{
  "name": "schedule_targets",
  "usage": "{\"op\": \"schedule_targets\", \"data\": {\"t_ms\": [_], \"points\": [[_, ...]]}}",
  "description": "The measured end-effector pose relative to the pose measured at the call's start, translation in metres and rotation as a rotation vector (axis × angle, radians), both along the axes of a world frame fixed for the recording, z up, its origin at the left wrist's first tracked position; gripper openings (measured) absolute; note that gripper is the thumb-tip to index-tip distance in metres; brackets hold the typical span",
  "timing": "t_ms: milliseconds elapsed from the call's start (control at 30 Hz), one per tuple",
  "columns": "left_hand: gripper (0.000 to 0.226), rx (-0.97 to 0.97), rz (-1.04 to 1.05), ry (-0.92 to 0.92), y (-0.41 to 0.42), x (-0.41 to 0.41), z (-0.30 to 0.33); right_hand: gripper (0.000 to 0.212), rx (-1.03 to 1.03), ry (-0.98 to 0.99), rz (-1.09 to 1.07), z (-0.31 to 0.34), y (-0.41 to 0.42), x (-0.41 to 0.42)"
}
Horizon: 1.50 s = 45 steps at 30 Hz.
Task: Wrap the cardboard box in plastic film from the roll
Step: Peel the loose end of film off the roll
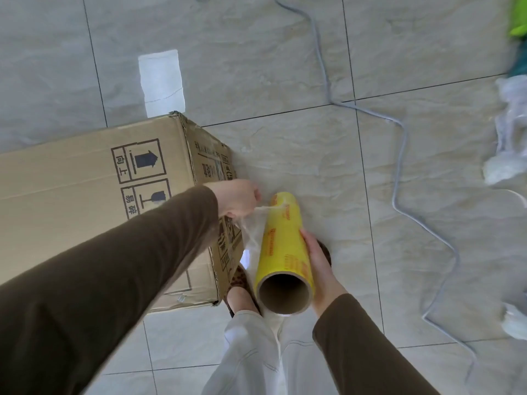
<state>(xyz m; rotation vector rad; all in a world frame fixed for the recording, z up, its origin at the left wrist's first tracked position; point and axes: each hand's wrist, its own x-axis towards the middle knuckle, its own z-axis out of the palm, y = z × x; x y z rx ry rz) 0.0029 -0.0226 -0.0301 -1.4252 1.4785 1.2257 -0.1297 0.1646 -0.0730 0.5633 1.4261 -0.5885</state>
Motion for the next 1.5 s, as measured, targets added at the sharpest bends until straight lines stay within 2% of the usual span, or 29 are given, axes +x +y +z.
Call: {"op": "schedule_targets", "data": {"t_ms": [67, 133, 200, 367, 467, 633, 767, 800, 867, 933, 967, 1000, 1033, 1067, 1100, 1167, 1200, 1300, 1433, 1500], "points": [[0.053, -0.015, 0.129, 0.029, -0.013, -0.003, 0.002, 0.066, -0.011, -0.025, 0.028, 0.003, -0.012, 0.003], [0.048, -0.117, 0.225, 0.065, -0.026, -0.004, 0.001, 0.067, -0.032, -0.005, 0.052, 0.002, -0.018, 0.008], [0.042, -0.125, 0.323, 0.084, -0.028, -0.009, -0.007, 0.068, -0.067, 0.015, 0.075, 0.001, -0.02, 0.011], [0.056, 0.015, 0.256, 0.014, 0.005, -0.025, -0.047, 0.063, -0.114, -0.01, 0.114, 0.005, -0.024, 0.021], [0.056, 0.082, 0.394, -0.016, 0.017, -0.022, -0.067, 0.068, -0.148, -0.006, 0.176, 0.006, -0.03, 0.026], [0.052, -0.022, 0.406, -0.064, 0.009, -0.026, -0.08, 0.078, -0.187, 0.029, 0.264, 0.007, -0.037, 0.029], [0.036, -0.102, 0.575, -0.078, 0.005, -0.025, -0.089, 0.083, -0.218, 0.023, 0.298, 0.004, -0.041, 0.028], [0.03, -0.093, 0.521, -0.095, 0.005, -0.026, -0.092, 0.082, -0.209, 0.016, 0.292, 0.004, -0.041, 0.027], [0.025, -0.211, 0.148, -0.149, 0.011, -0.017, -0.103, 0.078, -0.192, -0.004, 0.264, 0.005, -0.042, 0.025], [0.03, -0.317, 0.119, -0.18, -0.002, -0.008, -0.11, 0.07, -0.179, -0.024, 0.205, 0.005, -0.04, 0.021], [0.029, -0.348, 0.264, -0.16, -0.005, -0.004, -0.11, 0.065, -0.164, -0.039, 0.161, 0.004, -0.038, 0.018], [0.03, -0.315, 0.612, -0.131, -0.01, -0.006, -0.111, 0.06, -0.139, -0.06, 0.12, 0.002, -0.037, 0.014], [0.036, -0.26, 1.003, -0.02, -0.022, -0.004, -0.112, 0.058, -0.104, -0.081, 0.091, 0.001, -0.035, 0.011], [0.041, -0.304, 1.08, 0.023, -0.029, 0.0, -0.108, 0.057, -0.069, -0.1, 0.075, 0.0, -0.033, 0.008], [0.043, -0.291, 1.092, 0.018, -0.035, 0.0, -0.102, 0.057, -0.044, -0.116, 0.062, -0.001, -0.032, 0.006], [0.042, -0.206, 0.986, 0.021, -0.033, -0.007, -0.094, 0.058, -0.029, -0.136, 0.031, 0.0, -0.034, 0.005], [0.049, -0.15, 0.908, 0.033, -0.028, -0.01, -0.089, 0.059, -0.033, -0.143, 0.012, 0.001, -0.036, 0.006], [0.083, 0.153, 0.923, 0.112, -0.014, -0.014, -0.064, 0.061, -0.037, -0.158, -0.033, 0.003, -0.047, 0.005], [0.093, 0.282, 0.834, 0.23, -0.009, -0.005, -0.053, 0.06, -0.025, -0.172, -0.062, 0.006, -0.059, 0.004], [0.098, 0.287, 0.885, 0.26, -0.009, -0.004, -0.053, 0.06, -0.03, -0.172, -0.063, 0.007, -0.062, 0.004]]}}
